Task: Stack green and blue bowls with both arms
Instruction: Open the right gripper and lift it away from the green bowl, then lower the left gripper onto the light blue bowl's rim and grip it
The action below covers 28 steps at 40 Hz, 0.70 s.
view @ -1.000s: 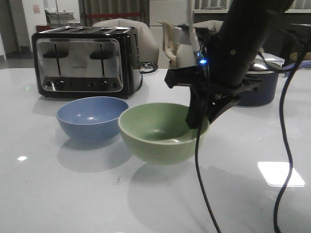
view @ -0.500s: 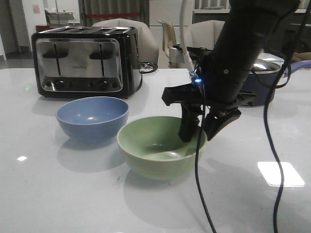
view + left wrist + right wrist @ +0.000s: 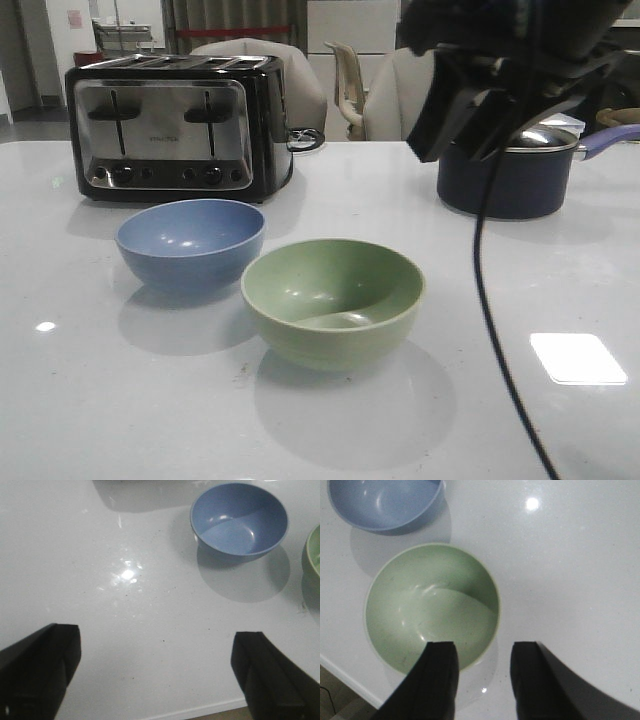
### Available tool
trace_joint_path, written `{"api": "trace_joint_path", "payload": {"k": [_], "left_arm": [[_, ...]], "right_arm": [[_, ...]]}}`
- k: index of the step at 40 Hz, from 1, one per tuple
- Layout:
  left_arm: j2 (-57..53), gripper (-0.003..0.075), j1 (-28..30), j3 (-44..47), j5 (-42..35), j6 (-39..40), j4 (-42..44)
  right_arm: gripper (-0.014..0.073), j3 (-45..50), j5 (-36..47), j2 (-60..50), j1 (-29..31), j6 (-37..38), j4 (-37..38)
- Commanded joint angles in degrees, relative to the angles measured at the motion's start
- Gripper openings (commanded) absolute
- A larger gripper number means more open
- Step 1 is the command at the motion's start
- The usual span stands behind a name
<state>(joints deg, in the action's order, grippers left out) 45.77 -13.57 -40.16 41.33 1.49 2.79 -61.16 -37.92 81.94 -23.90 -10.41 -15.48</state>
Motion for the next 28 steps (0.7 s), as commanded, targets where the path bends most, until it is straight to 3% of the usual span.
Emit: {"api": "trace_joint_path", "payload": {"k": [1, 28], "left_arm": [[6.6, 0.0656, -1.7, -4.9, -3.8, -0.2, 0.1], [45.1, 0.0656, -3.4, -30.8, -2.6, -0.2, -2.8]], "right_arm": [[0.0390, 2.0, 3.0, -7.6, 0.0, -1.0, -0.2], [0.0390, 15.1, 1.3, -28.7, 0.0, -1.0, -0.2]]}}
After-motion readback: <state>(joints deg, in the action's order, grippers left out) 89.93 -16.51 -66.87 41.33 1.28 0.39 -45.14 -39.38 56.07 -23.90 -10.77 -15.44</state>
